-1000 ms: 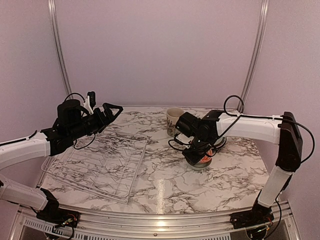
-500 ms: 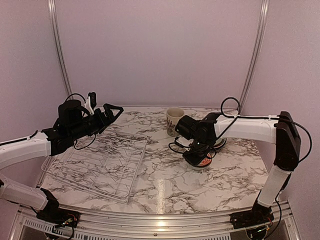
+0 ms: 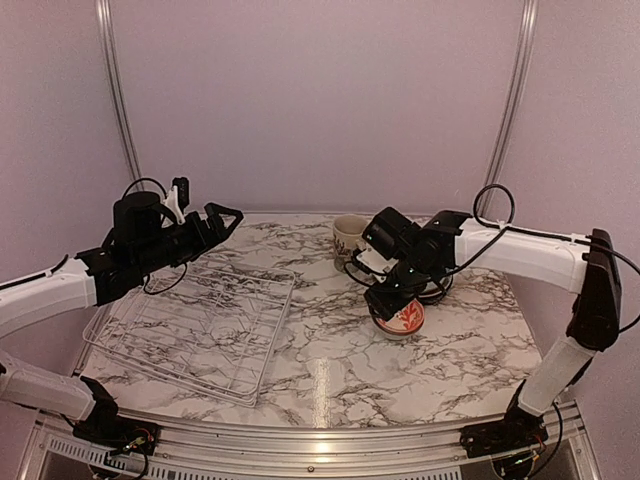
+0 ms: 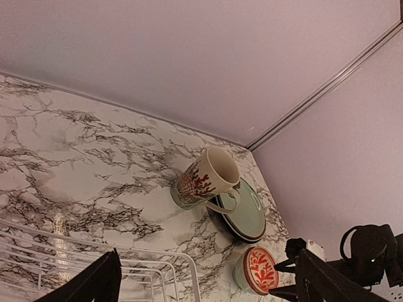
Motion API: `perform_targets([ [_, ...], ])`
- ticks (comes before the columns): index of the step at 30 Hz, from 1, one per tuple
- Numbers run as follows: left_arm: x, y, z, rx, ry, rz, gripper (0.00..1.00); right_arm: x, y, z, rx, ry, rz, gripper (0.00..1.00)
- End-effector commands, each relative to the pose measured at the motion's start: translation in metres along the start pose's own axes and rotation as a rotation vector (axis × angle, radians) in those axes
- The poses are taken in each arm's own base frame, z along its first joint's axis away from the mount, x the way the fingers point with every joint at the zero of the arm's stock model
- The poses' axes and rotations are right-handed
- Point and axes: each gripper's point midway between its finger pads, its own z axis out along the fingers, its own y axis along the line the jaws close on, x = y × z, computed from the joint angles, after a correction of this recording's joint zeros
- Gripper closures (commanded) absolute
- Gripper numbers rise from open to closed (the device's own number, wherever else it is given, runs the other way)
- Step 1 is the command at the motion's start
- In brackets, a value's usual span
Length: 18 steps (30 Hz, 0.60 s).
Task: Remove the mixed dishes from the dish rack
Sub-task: Reset both arms
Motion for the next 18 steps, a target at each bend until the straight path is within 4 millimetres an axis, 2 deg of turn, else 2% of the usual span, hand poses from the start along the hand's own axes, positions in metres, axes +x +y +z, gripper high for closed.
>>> perform_targets([
  [1, -0.032, -0.008, -0.017, -0.05, -0.077, 0.092, 0.01, -0.04, -0.009, -0.046, -0.019, -0.198, 0.05, 0.39],
  [5, -0.053, -0.014, -0.033, -0.093, -0.125, 0.161, 0.01, -0.063, -0.042, -0.089, 0.048, -0.368, 0.136, 0.3],
  [9, -0.087, -0.03, -0.062, -0.129, -0.212, 0.244, 0.01, -0.081, -0.079, -0.149, 0.142, -0.584, 0.223, 0.15],
  [13, -0.12, -0.045, -0.097, -0.162, -0.309, 0.313, 0.01, -0.086, -0.104, -0.205, 0.229, -0.76, 0.282, 0.05],
  [18, -0.155, -0.063, -0.146, -0.176, -0.449, 0.365, 0.01, -0.079, -0.123, -0.27, 0.297, -0.955, 0.334, 0.02],
])
